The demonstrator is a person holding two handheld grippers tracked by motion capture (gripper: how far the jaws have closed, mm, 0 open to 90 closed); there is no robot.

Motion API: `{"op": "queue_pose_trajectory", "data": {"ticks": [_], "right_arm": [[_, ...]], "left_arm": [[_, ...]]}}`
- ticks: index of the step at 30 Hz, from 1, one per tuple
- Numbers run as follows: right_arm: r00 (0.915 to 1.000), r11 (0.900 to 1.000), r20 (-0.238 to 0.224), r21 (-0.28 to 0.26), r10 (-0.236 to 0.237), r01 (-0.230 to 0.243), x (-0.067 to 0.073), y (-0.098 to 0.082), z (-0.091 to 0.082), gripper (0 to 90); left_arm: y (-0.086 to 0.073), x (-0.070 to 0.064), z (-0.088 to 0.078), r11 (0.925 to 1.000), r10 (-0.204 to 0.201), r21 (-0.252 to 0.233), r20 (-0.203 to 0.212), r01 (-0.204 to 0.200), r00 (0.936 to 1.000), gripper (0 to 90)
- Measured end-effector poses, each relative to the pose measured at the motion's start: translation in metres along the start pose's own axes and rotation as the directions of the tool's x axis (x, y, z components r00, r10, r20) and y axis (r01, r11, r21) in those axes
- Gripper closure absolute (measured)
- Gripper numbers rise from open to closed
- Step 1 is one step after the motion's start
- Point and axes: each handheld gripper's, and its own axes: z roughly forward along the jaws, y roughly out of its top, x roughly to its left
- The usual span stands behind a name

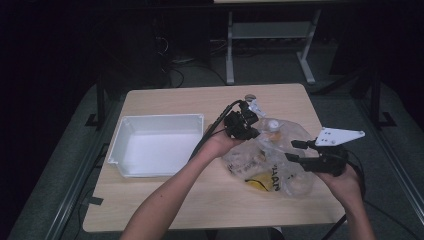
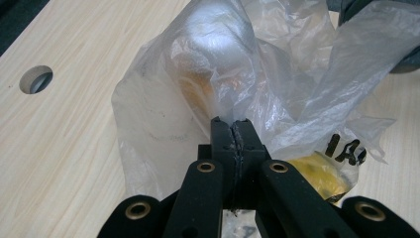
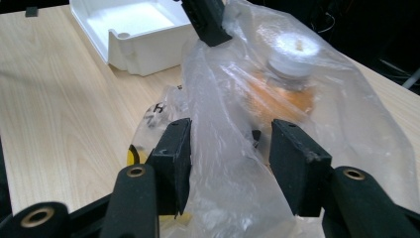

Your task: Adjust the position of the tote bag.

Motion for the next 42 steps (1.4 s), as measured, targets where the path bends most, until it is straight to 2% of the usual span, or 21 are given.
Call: {"op": "queue_pose_trajectory", "data": {"ticks": [9,18,24,26,33,42], "right_arm": [[1.0,1.0,0.004,0.005,0.006,-0.006,-0.005,0.002,-0.002,48.5],[0.9999,1.0,-0.006,0.016,0.009,-0.009,-0.011,0.006,-0.006,47.4],[0.9992,1.0,-0.029,0.013,0.026,-0.026,-0.015,0.006,-0.011,45.4],[0.9989,0.999,-0.034,0.014,0.031,-0.031,-0.017,0.006,-0.013,43.8],[0.998,0.999,-0.043,0.016,0.046,-0.046,-0.021,0.004,-0.022,42.3],[0.999,0.998,-0.013,0.041,0.042,-0.041,-0.029,0.007,-0.033,40.0]], "left_arm": [[-0.006,0.006,-0.004,1.0,-0.006,0.001,-0.003,0.006,1.0,89.9],[-0.012,0.013,-0.011,0.9996,-0.028,0.0,-0.03,0.028,0.9991,89.9],[-0.018,0.017,-0.013,0.9992,-0.039,0.003,-0.04,0.039,0.9984,89.9],[-0.019,0.018,-0.013,0.9985,-0.054,-0.001,-0.041,0.054,0.9977,89.9],[-0.024,0.021,-0.012,0.9985,-0.055,0.002,-0.047,0.055,0.9974,90.0],[-0.032,0.024,-0.011,0.9979,-0.062,0.017,-0.055,0.063,0.9966,90.0]]}}
